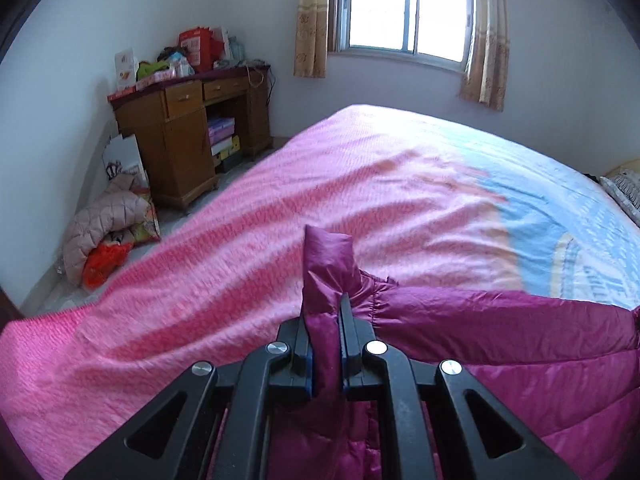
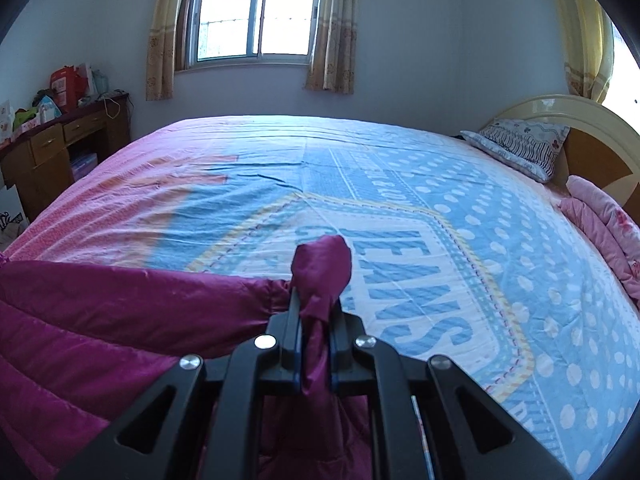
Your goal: Fold large clothes
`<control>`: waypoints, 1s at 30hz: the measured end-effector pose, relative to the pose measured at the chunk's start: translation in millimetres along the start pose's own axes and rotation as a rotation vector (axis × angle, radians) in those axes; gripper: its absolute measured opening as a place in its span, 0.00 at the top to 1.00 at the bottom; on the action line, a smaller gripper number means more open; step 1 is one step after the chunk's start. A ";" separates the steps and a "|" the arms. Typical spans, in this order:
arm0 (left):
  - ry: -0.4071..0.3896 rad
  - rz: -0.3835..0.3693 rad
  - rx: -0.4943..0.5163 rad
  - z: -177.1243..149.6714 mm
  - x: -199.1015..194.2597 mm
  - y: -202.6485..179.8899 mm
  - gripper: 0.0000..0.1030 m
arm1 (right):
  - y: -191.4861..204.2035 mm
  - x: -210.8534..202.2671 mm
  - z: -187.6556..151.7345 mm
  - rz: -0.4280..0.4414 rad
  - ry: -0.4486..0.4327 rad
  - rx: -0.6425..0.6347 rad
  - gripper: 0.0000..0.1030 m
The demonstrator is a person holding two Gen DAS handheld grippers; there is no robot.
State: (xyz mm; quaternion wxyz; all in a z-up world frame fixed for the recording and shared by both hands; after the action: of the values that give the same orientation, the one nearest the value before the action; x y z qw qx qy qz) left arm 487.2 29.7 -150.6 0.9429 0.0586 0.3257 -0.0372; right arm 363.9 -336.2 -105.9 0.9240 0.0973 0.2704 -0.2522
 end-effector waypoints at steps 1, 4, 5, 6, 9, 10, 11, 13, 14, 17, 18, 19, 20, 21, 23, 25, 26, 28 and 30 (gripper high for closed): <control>0.015 -0.003 -0.006 -3.8 4.9 -0.7 0.92 | -0.6 3.8 -3.1 -0.006 0.005 0.000 0.89; 0.069 -0.033 -0.039 -12.4 20.2 2.0 0.91 | -5.2 18.0 -8.0 0.000 0.067 0.041 0.89; 0.082 -0.042 -0.050 -13.6 23.2 2.4 0.91 | -7.4 21.5 -8.8 0.006 0.085 0.055 0.89; 0.099 -0.051 -0.060 -14.5 27.2 2.6 0.91 | -9.2 26.1 -10.3 0.018 0.113 0.069 0.88; 0.140 -0.044 -0.057 -16.4 35.1 1.1 0.91 | -15.0 46.4 -17.7 0.066 0.236 0.114 0.82; 0.145 -0.033 -0.046 -17.2 34.9 -0.8 0.90 | -15.8 49.5 -19.5 0.076 0.256 0.126 0.79; 0.149 -0.017 -0.032 -17.1 35.3 -3.7 0.90 | -17.3 50.3 -20.4 0.080 0.266 0.139 0.77; 0.158 0.015 -0.002 -16.6 37.1 -7.7 0.90 | -21.1 48.5 -21.4 0.070 0.269 0.159 0.70; 0.163 0.034 0.016 -16.8 37.6 -10.3 0.90 | -23.4 47.9 -21.5 0.058 0.270 0.167 0.61; 0.166 0.060 0.044 -16.3 39.2 -9.9 0.90 | -33.4 45.3 -19.6 0.065 0.284 0.221 0.54; 0.167 0.063 0.046 -16.2 39.3 -10.1 0.90 | -40.5 38.4 -17.1 0.076 0.271 0.255 0.54; 0.167 0.066 0.048 -16.3 39.4 -10.0 0.90 | -48.0 27.0 -12.3 0.069 0.227 0.283 0.55; 0.168 0.069 0.051 -16.3 39.4 -10.3 0.90 | -55.5 11.8 -6.1 0.047 0.162 0.307 0.54; 0.168 0.073 0.054 -16.1 39.3 -10.9 0.90 | -59.2 -1.4 -1.2 0.025 0.107 0.319 0.54; 0.169 0.079 0.059 -15.6 40.3 -12.1 0.90 | -55.7 -31.9 7.8 0.019 0.025 0.289 0.56; 0.169 0.087 0.065 -14.6 41.6 -13.4 0.90 | -28.1 -51.5 9.2 0.085 0.041 0.179 0.65; 0.169 0.089 0.067 -14.5 41.4 -13.5 0.90 | -15.7 -54.7 6.8 0.113 0.061 0.141 0.69; 0.169 0.091 0.067 -13.5 43.2 -16.0 0.90 | 21.0 -58.5 -6.0 0.198 0.132 0.054 0.77; 0.169 0.100 0.073 -13.1 43.9 -18.8 0.90 | 53.8 -58.9 -21.6 0.278 0.194 0.012 0.81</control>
State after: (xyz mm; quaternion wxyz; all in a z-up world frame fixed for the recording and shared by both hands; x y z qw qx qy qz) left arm 511.6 11.4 -189.6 0.9099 0.1118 0.3994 0.0030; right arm 339.3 -259.1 -89.3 0.9190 0.1630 0.3407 -0.1131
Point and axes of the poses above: each gripper's, at about its wrist camera, not at the fingertips, and x roughly the way its jaws point, y to its left, z to its top, the point moved 5 cm from there along x, roughly the way its jaws point, and after that the axes turned 9 degrees about x, right-handed, at the moved point
